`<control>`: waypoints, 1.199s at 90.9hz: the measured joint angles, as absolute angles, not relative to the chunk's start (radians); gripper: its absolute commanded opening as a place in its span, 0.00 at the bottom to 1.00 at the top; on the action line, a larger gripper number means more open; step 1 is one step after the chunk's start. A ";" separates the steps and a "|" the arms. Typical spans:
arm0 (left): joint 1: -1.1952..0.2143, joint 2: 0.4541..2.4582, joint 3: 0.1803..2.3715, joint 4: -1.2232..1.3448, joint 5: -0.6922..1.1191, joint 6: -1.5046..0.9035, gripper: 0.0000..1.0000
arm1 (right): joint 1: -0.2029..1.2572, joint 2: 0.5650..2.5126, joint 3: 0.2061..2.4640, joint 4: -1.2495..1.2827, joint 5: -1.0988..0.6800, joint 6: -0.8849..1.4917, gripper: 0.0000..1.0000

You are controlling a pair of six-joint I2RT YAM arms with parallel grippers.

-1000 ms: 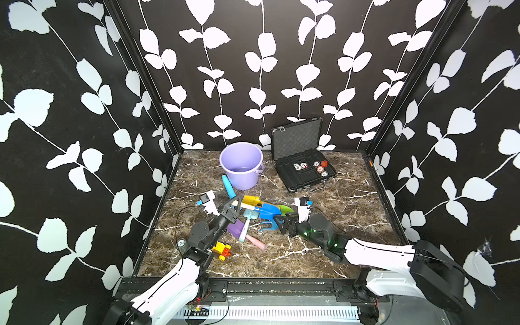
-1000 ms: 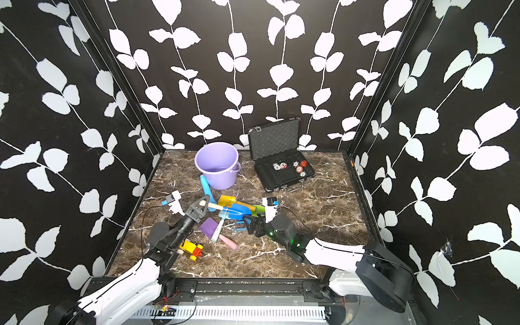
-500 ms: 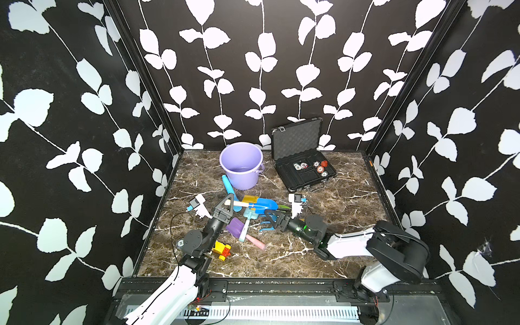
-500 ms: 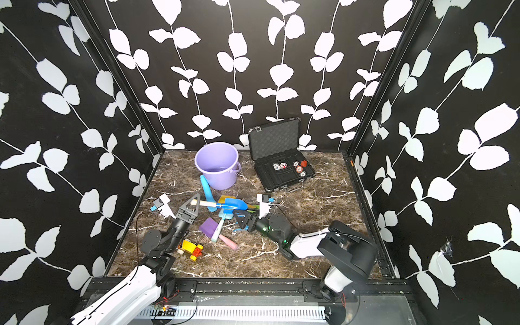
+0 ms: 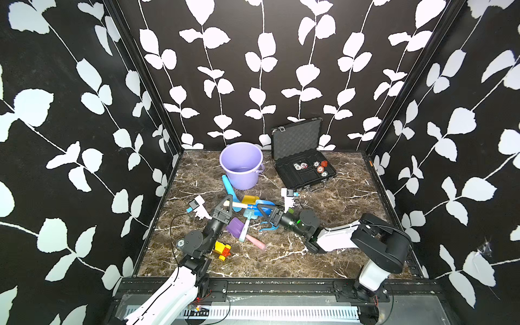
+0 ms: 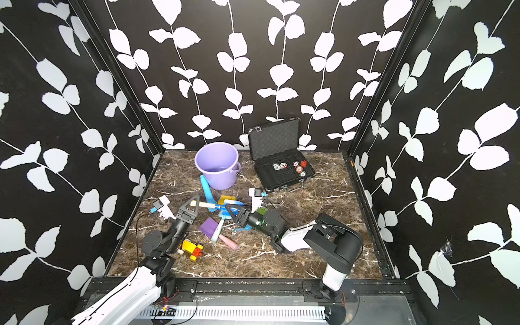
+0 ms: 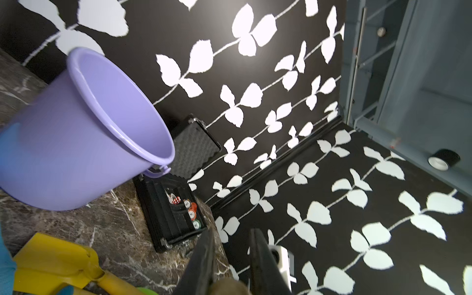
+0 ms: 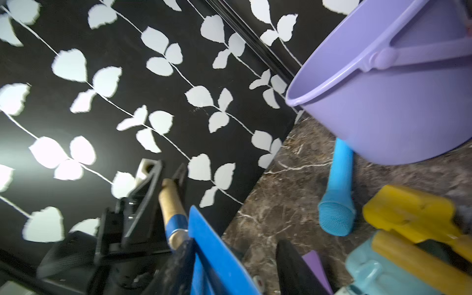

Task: Organize the gardening tools
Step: Pick up the gardening tool from the center of the board, then place the gardening tool in the container.

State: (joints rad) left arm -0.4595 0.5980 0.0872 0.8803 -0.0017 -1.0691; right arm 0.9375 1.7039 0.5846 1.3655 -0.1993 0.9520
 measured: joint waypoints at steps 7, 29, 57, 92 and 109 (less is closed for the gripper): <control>-0.453 0.596 0.087 0.881 -0.035 -1.103 0.00 | 0.939 1.699 0.585 1.402 -0.235 0.967 0.19; -0.455 0.594 0.086 0.855 -0.036 -1.084 0.89 | 0.949 1.639 0.599 1.415 -0.258 0.949 0.00; -0.460 0.517 0.086 0.698 -0.016 -1.004 0.99 | 0.934 1.374 0.712 0.818 -0.102 0.742 0.00; -0.460 0.282 0.086 0.396 -0.113 -0.942 0.99 | 0.934 1.303 1.197 0.138 0.126 0.393 0.00; -0.460 0.225 0.087 0.289 -0.139 -0.910 0.99 | 0.934 1.473 1.479 -0.043 0.182 0.254 0.00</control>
